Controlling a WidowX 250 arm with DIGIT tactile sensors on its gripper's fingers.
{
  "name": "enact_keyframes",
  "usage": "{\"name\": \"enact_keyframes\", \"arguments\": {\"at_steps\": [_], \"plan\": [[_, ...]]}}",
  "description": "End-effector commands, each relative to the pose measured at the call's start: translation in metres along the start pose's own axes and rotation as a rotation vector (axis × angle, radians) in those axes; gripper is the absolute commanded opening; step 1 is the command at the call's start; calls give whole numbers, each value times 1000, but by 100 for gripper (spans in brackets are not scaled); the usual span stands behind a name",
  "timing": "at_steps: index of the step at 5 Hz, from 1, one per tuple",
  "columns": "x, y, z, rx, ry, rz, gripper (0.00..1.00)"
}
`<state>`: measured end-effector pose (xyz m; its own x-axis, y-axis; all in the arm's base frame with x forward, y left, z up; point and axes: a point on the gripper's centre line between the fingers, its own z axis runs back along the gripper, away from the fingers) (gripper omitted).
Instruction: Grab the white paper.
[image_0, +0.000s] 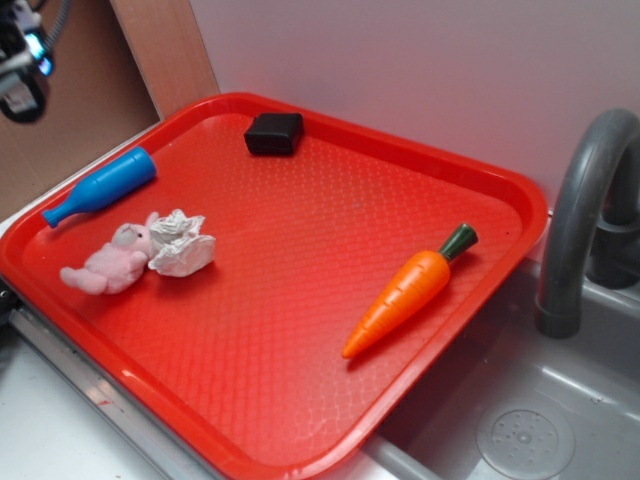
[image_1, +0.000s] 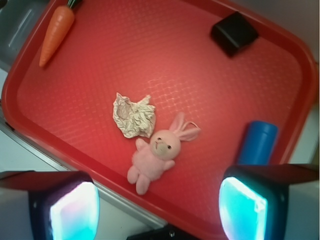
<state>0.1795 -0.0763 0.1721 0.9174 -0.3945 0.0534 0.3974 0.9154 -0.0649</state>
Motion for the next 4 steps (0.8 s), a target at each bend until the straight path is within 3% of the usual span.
{"name": "enact_keyframes", "arguments": {"at_steps": [1,3,4], "plan": [[10,-26,-27,-26,46,-63,100],[8,-38,-67,57,142,-26,100],[10,-35,-73,61,149,6,100]]}}
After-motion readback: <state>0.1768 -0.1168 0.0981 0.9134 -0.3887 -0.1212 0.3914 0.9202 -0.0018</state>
